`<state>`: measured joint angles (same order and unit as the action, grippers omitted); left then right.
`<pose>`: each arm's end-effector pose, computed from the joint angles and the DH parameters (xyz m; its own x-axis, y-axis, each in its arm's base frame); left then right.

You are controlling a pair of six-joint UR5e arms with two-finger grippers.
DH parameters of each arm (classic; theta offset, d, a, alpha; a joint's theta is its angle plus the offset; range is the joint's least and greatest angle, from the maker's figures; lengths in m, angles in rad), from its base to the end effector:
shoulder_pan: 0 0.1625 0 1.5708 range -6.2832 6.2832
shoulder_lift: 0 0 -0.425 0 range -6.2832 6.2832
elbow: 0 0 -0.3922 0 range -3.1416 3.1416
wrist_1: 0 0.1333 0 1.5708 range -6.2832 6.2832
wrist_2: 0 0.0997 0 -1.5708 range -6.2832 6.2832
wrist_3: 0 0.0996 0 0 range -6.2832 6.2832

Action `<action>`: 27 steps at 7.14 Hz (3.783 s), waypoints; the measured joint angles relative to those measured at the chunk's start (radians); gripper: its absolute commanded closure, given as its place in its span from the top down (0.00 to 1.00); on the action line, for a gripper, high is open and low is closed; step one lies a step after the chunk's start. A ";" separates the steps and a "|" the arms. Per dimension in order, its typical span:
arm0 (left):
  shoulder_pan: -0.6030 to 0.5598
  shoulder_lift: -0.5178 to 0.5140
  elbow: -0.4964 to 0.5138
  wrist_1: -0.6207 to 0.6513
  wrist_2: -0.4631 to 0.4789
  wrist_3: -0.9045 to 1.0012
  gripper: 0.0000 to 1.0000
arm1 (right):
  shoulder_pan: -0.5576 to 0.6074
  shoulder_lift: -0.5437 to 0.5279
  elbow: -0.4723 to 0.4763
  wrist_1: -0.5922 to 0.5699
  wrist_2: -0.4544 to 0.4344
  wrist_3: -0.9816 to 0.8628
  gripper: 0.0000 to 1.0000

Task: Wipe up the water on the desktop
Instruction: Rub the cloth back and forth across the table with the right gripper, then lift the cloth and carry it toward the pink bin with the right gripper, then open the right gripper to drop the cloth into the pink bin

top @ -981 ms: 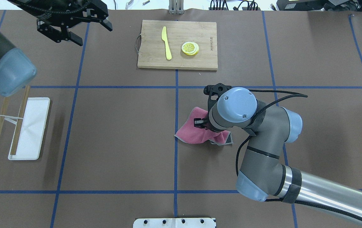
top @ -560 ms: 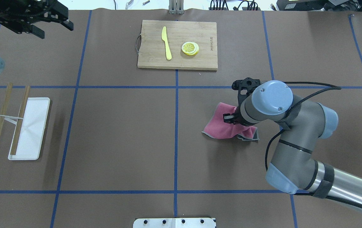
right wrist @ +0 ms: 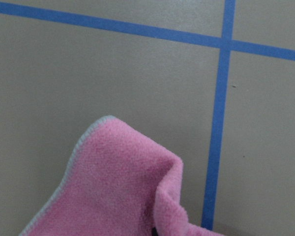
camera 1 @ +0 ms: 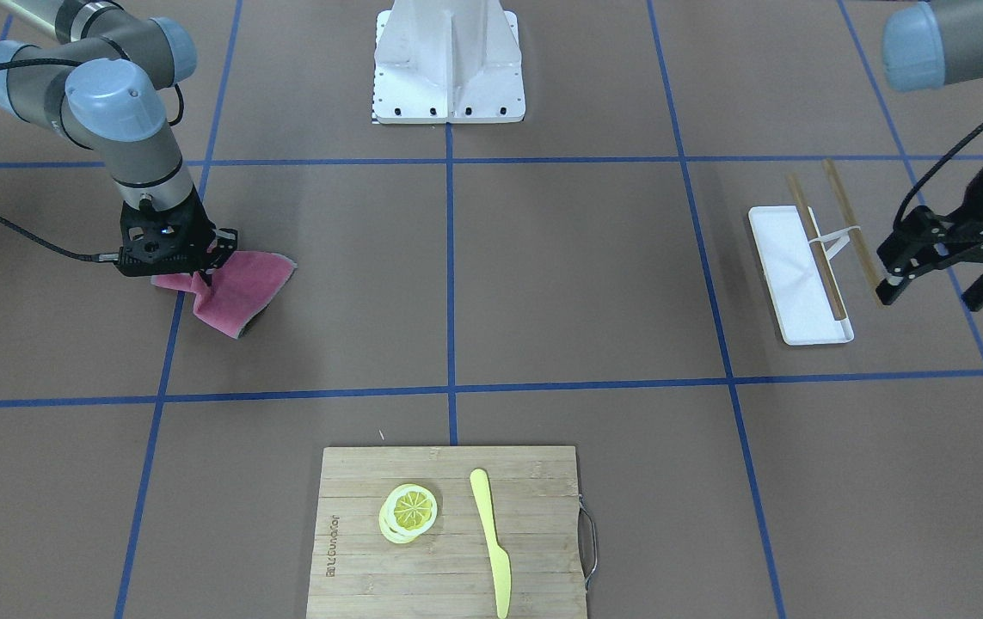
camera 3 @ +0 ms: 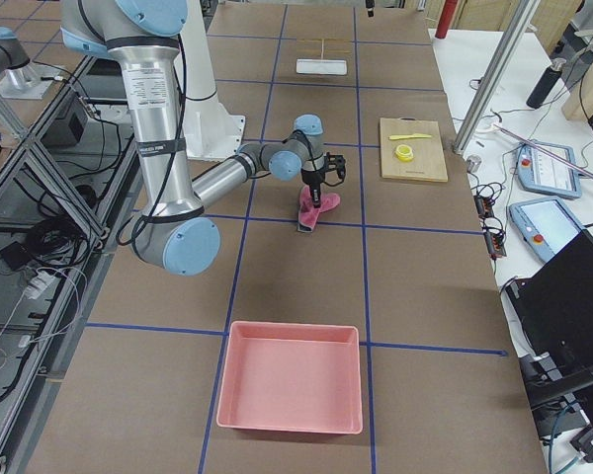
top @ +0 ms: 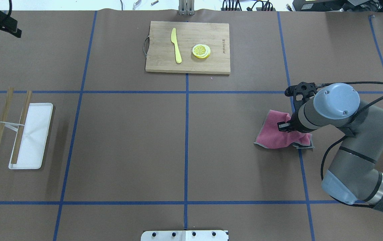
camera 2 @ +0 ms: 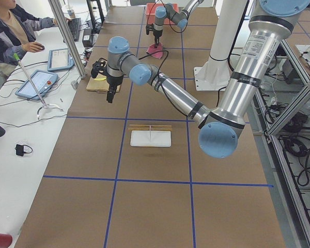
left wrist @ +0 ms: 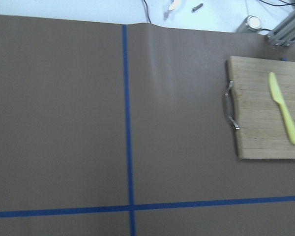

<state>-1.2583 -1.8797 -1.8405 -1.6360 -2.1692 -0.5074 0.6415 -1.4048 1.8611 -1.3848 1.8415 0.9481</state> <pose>0.1069 -0.5820 0.3589 0.7158 0.1334 -0.6854 0.1166 0.9450 0.3057 -0.3845 -0.4203 0.4260 0.7826 -0.1170 0.6115 0.0100 0.9844 0.1754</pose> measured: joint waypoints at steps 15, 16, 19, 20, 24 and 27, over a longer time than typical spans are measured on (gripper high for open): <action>-0.112 0.126 0.051 0.004 0.012 0.304 0.97 | 0.366 -0.172 0.168 -0.156 0.261 -0.432 0.00; -0.111 0.124 0.053 0.004 0.010 0.301 0.97 | 0.463 -0.232 0.155 -0.158 0.280 -0.588 0.00; -0.110 0.118 0.055 0.004 0.005 0.299 0.97 | 0.755 -0.307 0.025 -0.160 0.361 -0.991 0.00; -0.110 0.117 0.055 0.004 -0.001 0.298 0.97 | 0.839 -0.309 -0.008 -0.174 0.380 -1.084 0.00; -0.111 0.120 0.057 0.002 -0.027 0.296 0.97 | 0.983 -0.366 -0.046 -0.264 0.383 -1.302 0.00; -0.113 0.121 0.055 0.002 -0.027 0.296 0.97 | 0.990 -0.400 -0.069 -0.259 0.375 -1.312 1.00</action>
<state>-1.3711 -1.7591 -1.7850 -1.6337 -2.1967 -0.2117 1.6316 -1.8052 1.7923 -1.6433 2.2169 -0.3641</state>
